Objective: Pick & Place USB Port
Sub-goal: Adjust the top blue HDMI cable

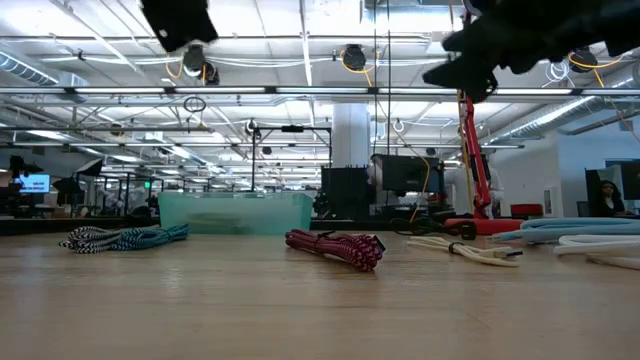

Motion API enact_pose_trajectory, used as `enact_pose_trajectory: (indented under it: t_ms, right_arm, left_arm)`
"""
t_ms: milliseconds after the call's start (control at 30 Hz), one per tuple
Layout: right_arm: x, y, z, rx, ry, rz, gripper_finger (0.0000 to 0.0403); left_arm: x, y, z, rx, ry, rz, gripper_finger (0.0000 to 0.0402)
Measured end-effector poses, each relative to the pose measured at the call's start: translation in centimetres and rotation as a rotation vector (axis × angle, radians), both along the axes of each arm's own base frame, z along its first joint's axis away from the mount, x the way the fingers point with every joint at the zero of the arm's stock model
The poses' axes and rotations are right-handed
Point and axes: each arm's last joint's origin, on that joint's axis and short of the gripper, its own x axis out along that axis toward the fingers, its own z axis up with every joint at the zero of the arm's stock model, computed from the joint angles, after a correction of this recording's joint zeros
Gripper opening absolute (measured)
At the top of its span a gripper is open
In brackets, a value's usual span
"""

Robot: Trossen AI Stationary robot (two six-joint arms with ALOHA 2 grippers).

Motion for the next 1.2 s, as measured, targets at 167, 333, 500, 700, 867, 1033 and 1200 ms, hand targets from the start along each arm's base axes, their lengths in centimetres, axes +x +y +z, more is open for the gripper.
enact_pose_trajectory:
  t_ms: [167, 333, 500, 700, 867, 1033, 1200]
  right_arm:
    - [-0.7, 1.6, -0.8, 0.028, 0.088, 0.113, 0.0265]
    - [-2.1, 4.2, -1.6, 0.094, 0.212, 0.255, 0.0265]
    - [-4.0, 6.4, -2.7, 0.16, 0.361, 0.274, 0.0265]
    - [-6.0, 5.8, -4.9, 0.135, 0.628, 0.06, 0.0265]
    - [-7.0, 4.9, -5.7, 0.124, 0.771, -0.046, 0.0265]
    - [-6.9, 4.6, -5.8, 0.095, 0.772, -0.044, 0.0265]
    - [-6.9, 3.4, -6.1, 0.043, 0.816, -0.099, 0.0265]
  left_arm:
    - [-2.6, -5.1, 0.7, 0.183, -0.202, 0.114, 0.0131]
    - [-4.9, -7.6, 1.0, 0.256, -0.315, 0.2, 0.0131]
    - [-5.6, -8.2, 1.1, 0.262, -0.35, 0.231, 0.0131]
    - [-5.3, -7.7, 0.6, 0.266, -0.339, 0.31, 0.0131]
    - [-4.6, -7.5, -0.5, 0.279, -0.3, 0.35, 0.0131]
    - [-3.6, -7.3, -1.9, 0.309, -0.255, 0.375, 0.0131]
    - [-2.9, -7.3, -3.0, 0.308, -0.201, 0.358, 0.0131]
